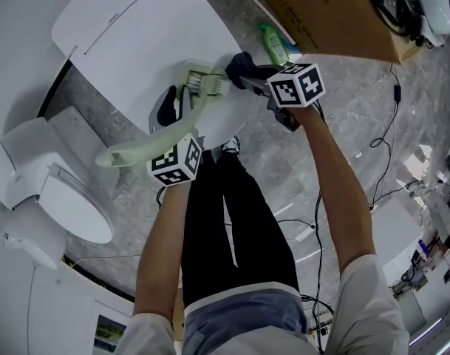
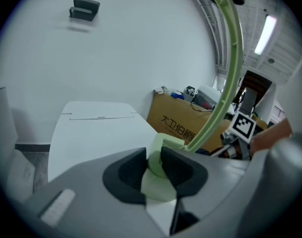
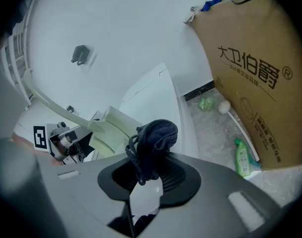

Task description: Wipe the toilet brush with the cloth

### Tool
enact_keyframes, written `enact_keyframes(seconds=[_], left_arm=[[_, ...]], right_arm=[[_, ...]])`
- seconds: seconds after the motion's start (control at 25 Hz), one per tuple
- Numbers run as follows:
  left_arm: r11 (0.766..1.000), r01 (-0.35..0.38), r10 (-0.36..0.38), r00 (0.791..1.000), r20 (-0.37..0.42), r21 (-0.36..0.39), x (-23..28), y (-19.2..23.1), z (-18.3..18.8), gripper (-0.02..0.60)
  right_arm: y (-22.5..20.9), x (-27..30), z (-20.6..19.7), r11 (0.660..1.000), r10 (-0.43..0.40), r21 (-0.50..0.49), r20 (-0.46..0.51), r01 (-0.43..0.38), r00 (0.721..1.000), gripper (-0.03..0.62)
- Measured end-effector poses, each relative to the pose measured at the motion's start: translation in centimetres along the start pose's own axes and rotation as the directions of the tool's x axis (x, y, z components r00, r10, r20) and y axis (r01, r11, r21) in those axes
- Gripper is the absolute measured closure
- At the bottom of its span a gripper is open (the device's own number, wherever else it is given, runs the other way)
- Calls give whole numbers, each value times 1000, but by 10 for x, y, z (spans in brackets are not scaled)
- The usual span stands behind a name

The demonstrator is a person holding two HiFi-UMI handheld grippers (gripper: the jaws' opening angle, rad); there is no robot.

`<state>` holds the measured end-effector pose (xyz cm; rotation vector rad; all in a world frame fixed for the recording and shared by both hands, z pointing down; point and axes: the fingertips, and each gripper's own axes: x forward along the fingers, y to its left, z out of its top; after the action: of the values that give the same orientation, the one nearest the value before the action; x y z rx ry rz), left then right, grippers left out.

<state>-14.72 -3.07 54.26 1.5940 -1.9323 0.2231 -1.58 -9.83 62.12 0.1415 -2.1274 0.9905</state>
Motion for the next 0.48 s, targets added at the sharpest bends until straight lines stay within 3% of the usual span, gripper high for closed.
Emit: enact_keyframes(seconds=[0.48], left_arm=[[1000,-3,3,1000,5,-2,0,0,0,581]], right_arm=[[17,0,-23,1000,-3,18,41,2,999,508]])
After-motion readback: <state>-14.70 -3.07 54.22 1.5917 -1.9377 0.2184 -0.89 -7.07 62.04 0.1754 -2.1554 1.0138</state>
